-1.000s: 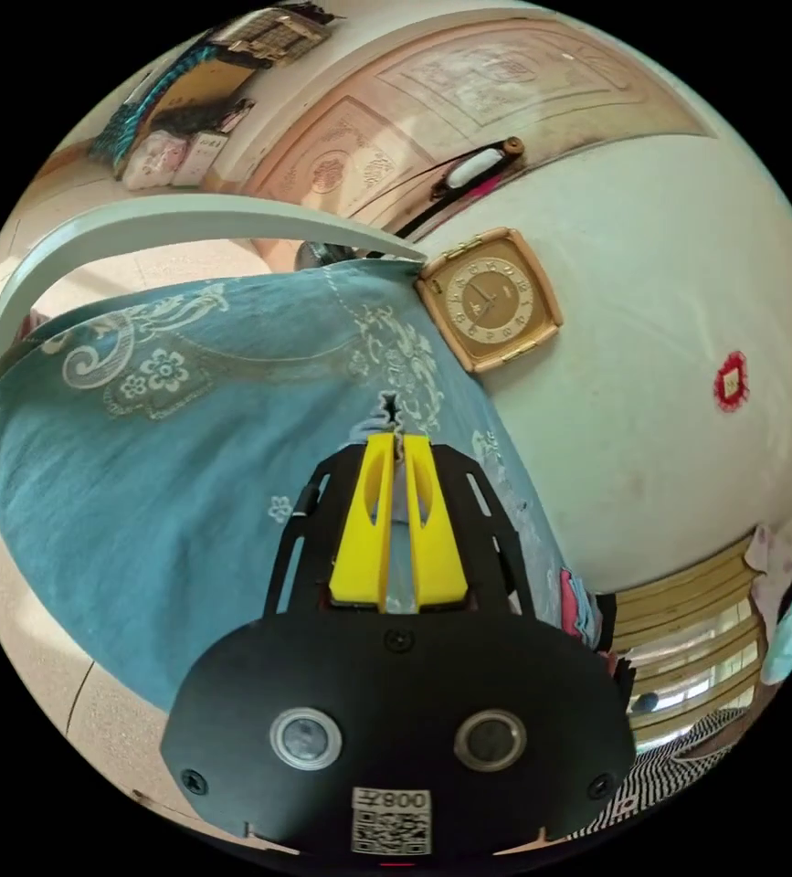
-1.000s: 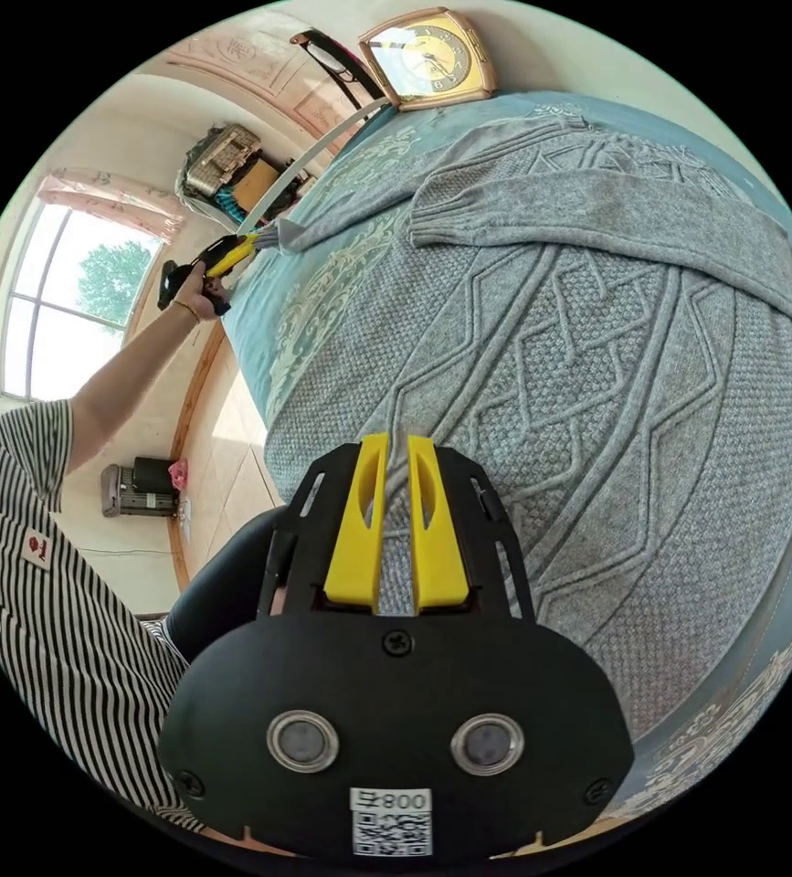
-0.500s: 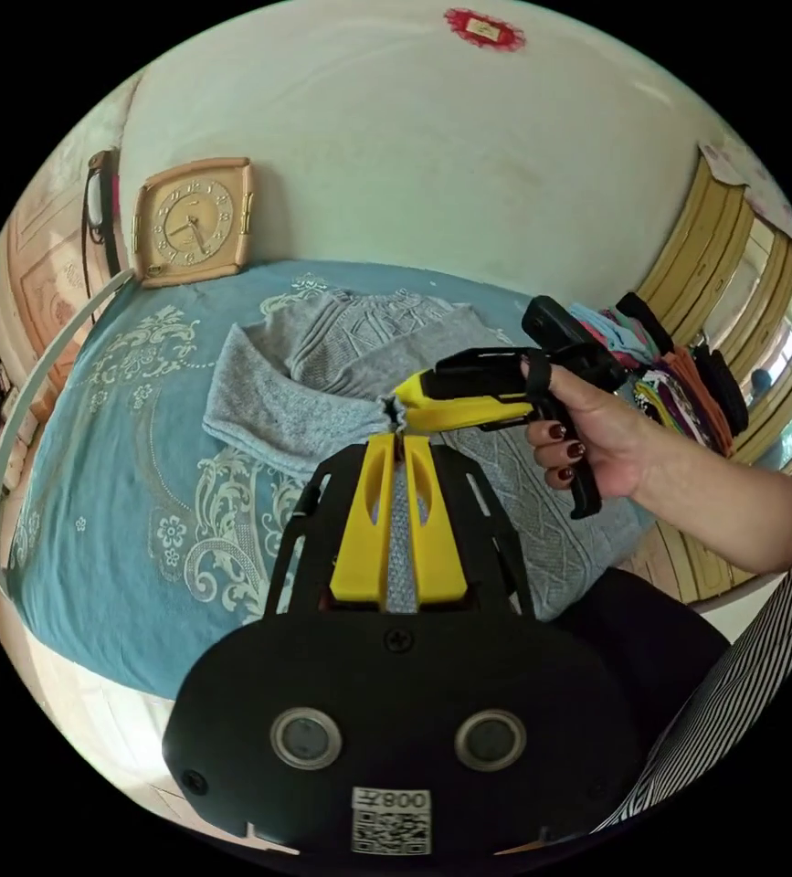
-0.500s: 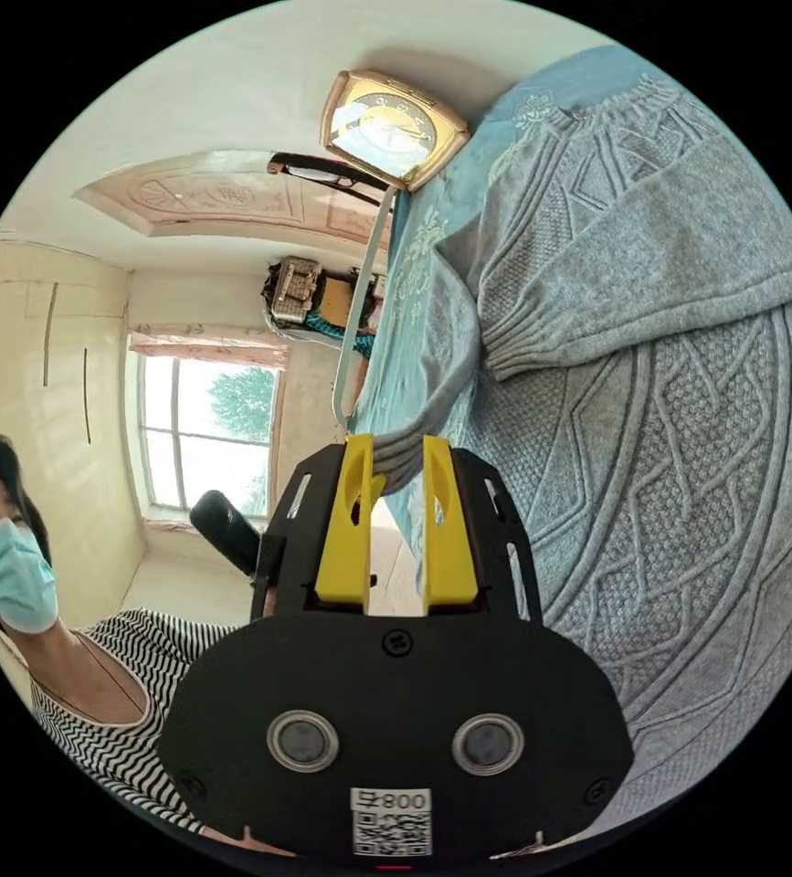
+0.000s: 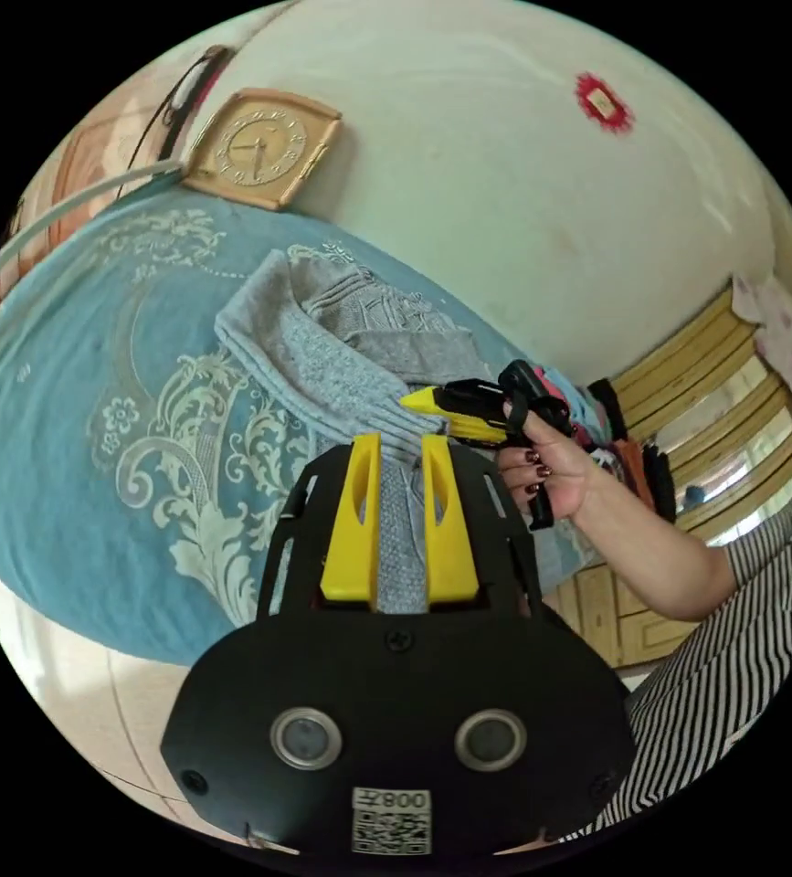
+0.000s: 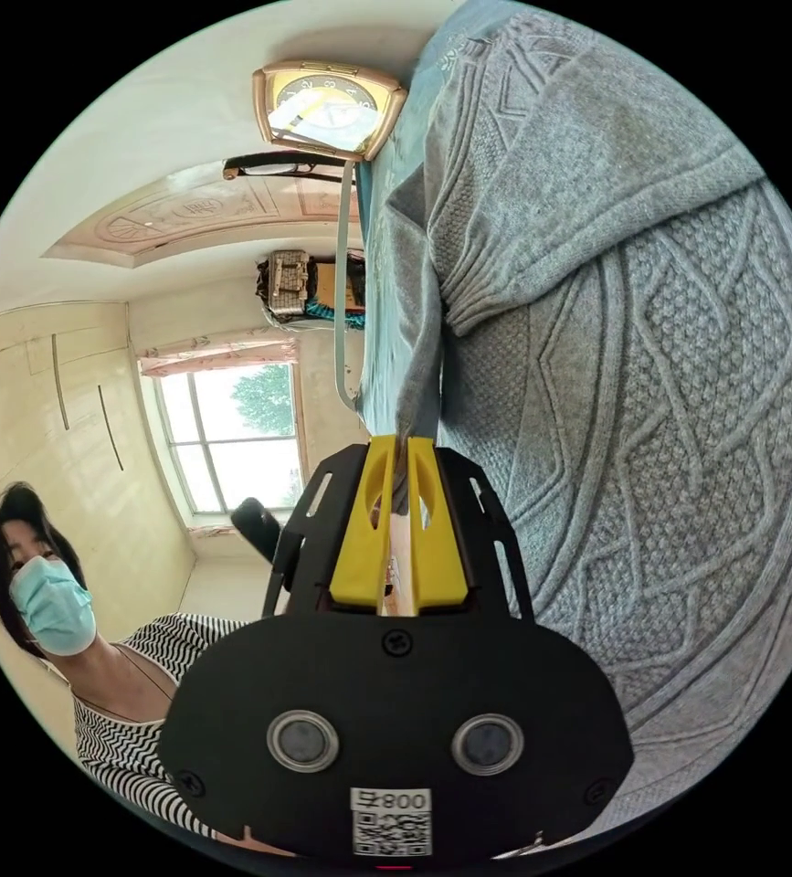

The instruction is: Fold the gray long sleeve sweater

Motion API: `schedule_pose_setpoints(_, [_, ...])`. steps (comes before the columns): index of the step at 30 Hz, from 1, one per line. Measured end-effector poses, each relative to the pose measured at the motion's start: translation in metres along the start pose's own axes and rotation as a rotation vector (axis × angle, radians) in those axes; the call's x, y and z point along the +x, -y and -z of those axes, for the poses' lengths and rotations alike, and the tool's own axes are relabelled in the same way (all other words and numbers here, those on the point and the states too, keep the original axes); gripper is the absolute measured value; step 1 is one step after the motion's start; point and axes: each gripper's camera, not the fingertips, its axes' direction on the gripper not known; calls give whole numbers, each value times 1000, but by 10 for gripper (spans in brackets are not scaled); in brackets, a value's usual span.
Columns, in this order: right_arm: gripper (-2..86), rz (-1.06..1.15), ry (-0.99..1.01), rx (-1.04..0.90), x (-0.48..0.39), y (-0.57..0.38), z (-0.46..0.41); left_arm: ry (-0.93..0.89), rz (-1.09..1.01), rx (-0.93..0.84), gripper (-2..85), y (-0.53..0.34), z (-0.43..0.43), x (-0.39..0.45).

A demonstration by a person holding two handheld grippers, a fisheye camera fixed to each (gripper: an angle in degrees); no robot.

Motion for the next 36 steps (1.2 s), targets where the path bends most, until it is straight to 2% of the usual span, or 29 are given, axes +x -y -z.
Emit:
schedule_pose_setpoints(2, [24, 18, 29, 4, -3, 5, 6, -159, 188, 26, 81, -6, -13, -48])
schedule_pose_setpoints(4, [22, 40, 41, 8, -9, 12, 13, -405, 391, 83, 86, -17, -40, -100])
schedule_pose_setpoints(7, [20, 61, 32, -18, -15, 21, 17, -620, 520, 147, 84, -22, -74, -137])
schedule_pose_setpoints(10, [20, 82, 10, -55, -22, 30, 18, -730, 568, 209, 58, -18, -95, -156])
schedule_pose_setpoints(14, [19, 109, -7, -92, -36, 47, 23, -728, 547, 241, 39, 0, -101, -156])
schedule_pose_setpoints(19, [19, 254, -75, -116, -104, 86, 53, -777, 436, 368, 32, 57, -100, -126])
schedule_pose_setpoints(23, [19, 400, -136, -107, -170, 100, 89, -798, 293, 356, 30, 106, -117, -77])
schedule_pose_setpoints(27, [19, 489, -241, -39, -207, 83, 156, -760, 154, 235, 31, 131, -176, -21])
schedule_pose_setpoints(31, [18, 374, -384, 13, -156, 62, 211, -700, 188, 47, 31, 114, -277, -9])
schedule_pose_setpoints(36, [18, 135, -410, -27, -56, 68, 239, -649, 316, -102, 30, 85, -380, -23])
